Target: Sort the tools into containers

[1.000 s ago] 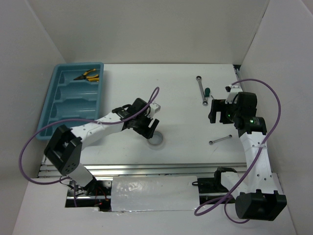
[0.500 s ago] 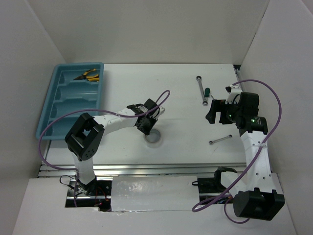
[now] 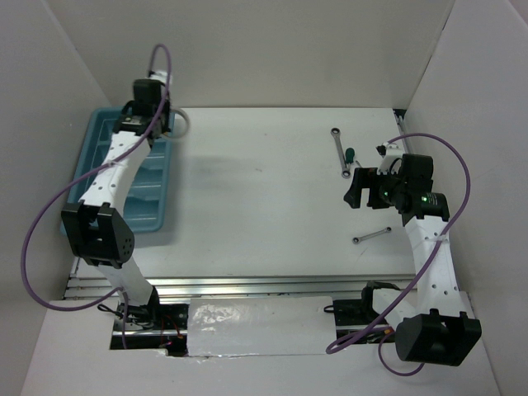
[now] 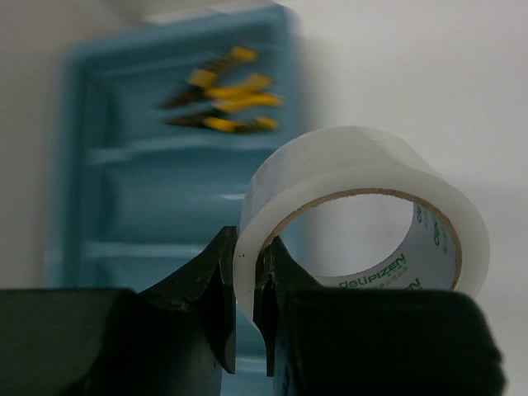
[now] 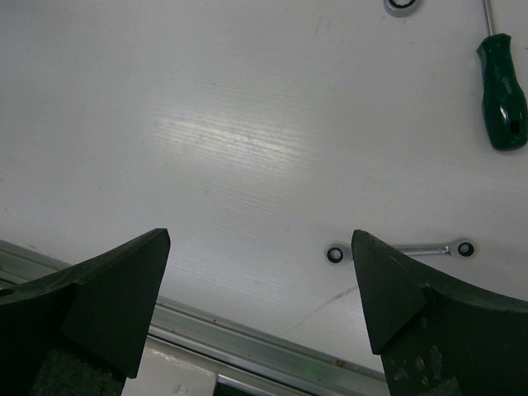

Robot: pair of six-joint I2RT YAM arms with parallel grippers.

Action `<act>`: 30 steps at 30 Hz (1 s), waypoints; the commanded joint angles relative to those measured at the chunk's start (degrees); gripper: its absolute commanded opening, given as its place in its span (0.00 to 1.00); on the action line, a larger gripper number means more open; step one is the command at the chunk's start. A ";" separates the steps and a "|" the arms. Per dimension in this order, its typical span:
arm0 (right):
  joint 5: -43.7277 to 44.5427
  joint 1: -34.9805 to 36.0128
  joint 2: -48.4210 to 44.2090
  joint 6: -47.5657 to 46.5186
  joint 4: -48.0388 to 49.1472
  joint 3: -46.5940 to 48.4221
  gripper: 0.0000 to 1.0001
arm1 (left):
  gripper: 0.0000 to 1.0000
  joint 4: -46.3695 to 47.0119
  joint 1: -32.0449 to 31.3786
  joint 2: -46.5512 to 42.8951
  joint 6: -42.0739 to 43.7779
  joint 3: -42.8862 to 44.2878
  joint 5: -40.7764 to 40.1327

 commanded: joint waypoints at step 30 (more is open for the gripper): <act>-1.21 -0.40 1.67 -0.37 1.18 1.35 1.00 | 0.00 42.57 22.51 11.95 25.58 -10.41 -8.04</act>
